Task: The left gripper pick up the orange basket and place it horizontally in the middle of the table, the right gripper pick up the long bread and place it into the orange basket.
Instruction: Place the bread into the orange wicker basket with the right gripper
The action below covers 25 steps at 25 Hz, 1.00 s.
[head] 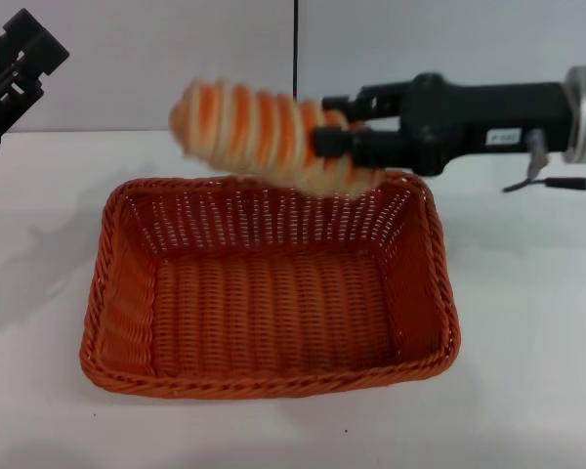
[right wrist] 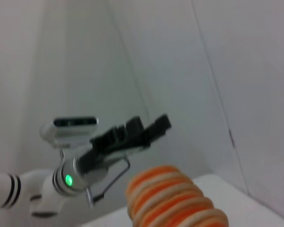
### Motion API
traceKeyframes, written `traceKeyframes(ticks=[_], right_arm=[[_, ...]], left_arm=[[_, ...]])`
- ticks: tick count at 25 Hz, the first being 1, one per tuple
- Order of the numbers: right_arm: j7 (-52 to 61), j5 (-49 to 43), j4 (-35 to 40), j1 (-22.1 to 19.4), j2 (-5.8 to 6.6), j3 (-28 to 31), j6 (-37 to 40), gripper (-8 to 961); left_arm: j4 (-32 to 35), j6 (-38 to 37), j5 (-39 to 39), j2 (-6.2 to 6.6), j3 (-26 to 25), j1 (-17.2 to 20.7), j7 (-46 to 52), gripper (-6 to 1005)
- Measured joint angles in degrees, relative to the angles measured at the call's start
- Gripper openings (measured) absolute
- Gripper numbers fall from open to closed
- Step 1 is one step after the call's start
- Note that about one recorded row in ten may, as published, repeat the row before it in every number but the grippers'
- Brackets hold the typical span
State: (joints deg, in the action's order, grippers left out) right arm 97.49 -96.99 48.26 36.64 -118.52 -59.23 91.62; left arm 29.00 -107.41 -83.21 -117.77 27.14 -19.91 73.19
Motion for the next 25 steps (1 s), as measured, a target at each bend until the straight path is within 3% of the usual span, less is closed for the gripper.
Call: traceKeyframes(ticks=[6, 11, 15, 20, 25], right_arm=[[1.20, -5.09, -0.41, 1.07, 0.03, -1.50, -0.40, 442], [1.04, -5.33, -0.15, -0.95, 0.09, 0.32, -0.77, 472], [0.90, -5.46, -0.06, -2.44, 1.12, 1.43, 0.28, 496], [1.00, -5.49, 0.07, -3.19, 1.10, 1.65, 0.01, 536], [1.28, -5.70, -0.02, -3.20, 1.05, 1.53, -0.05, 740]], left_arm=[[-0.09, 0.18, -0.03, -0.08, 0.52, 0.16, -0.16, 560], [-0.17, 0.19, -0.03, -0.08, 0.56, -0.11, -0.18, 560], [-0.80, 0.51, -0.03, -0.07, 0.58, -0.62, -0.24, 559], [-0.87, 0.97, -0.02, -0.09, 0.85, -1.34, -0.24, 559], [-0.90, 1.53, -0.02, -0.09, 1.31, -1.89, -0.19, 559]])
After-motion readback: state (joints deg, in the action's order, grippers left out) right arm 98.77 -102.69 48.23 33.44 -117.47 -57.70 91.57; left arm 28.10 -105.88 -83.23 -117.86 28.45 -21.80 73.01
